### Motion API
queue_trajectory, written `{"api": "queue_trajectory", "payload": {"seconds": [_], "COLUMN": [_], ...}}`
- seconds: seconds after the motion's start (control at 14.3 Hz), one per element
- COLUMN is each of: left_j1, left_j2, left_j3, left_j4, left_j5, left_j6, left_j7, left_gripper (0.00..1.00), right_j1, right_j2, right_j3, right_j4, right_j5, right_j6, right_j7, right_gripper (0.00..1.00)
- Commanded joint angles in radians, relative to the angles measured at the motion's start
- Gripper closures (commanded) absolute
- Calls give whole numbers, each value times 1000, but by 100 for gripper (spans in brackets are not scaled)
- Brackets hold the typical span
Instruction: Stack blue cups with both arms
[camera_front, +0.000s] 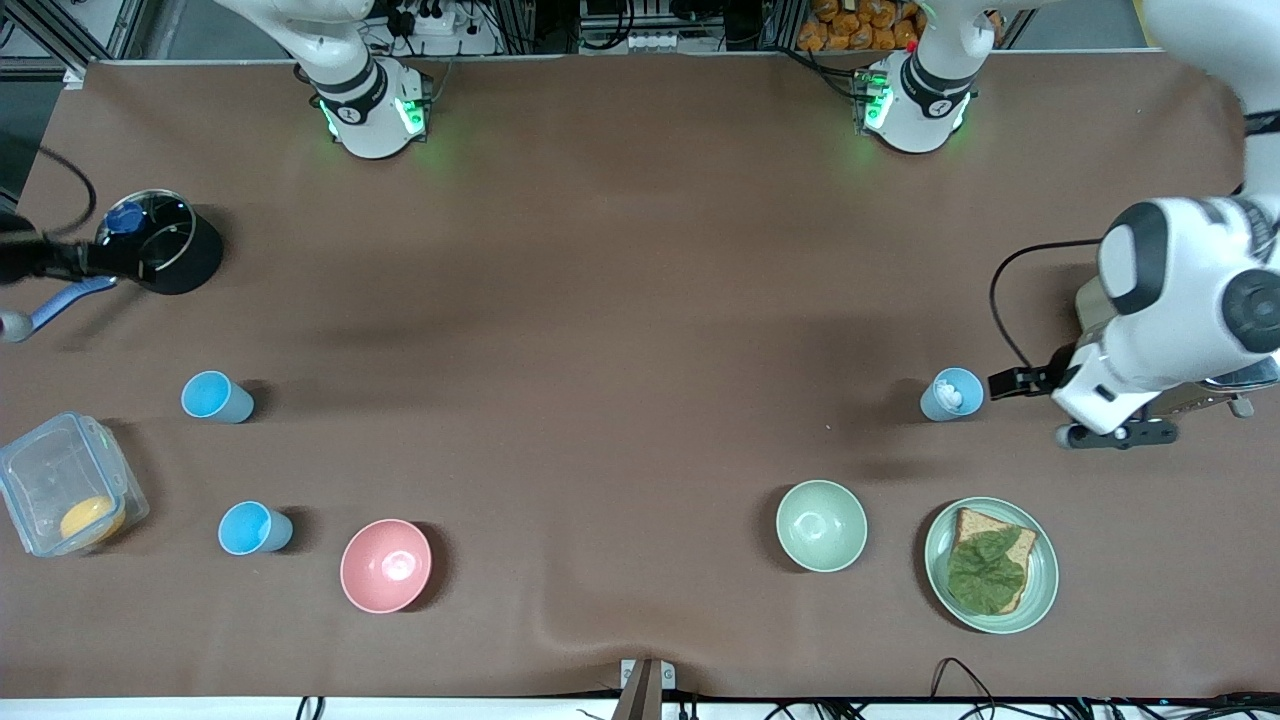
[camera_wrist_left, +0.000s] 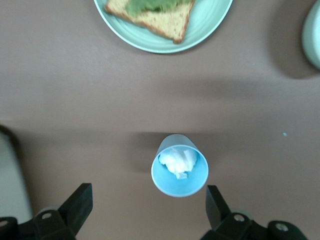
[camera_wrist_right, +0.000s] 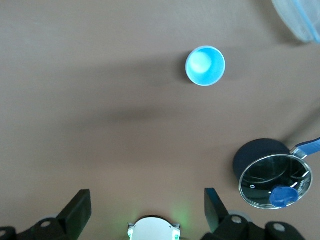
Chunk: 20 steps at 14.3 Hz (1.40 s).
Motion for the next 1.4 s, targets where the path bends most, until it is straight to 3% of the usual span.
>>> {"api": "queue_trajectory", "payload": {"seconds": [0.0,0.28,0.42,0.56,0.7,0.98,1.19,1.33], "left_j1": [4,0,-3,-2,-3,-14,-9,-9], "left_j2": [42,81,98,99,99,95,61,41], "left_j3": [-1,-1,-3,-3,-3,-22,-104,-194], "left_j4": [-39,-114,-130,-144,-147,-133,-130,-118], "left_j5": [-22,-14,-14,-14,-14,-13,-23,-28], "left_j6": [87,226,239,240,240,239,237,233], "left_j7": [28,30,30,30,30,25,-13,-105], "left_gripper": [0,3,14,46,100,100,100,100], "right_j1": [-48,-82,-99,-82,-74,-70,-56,-51], "right_j2": [135,295,343,360,367,432,470,484], "right_j3": [10,8,10,10,10,16,18,19], "right_j4": [20,20,23,24,23,23,20,20], "right_j5": [-21,-50,-47,-50,-50,-31,-30,-16], "right_j6": [45,125,147,202,207,257,265,270], "right_j7": [-7,-9,-20,-29,-29,-30,-37,-37], "right_gripper": [0,0,0,0,0,0,0,0]}}
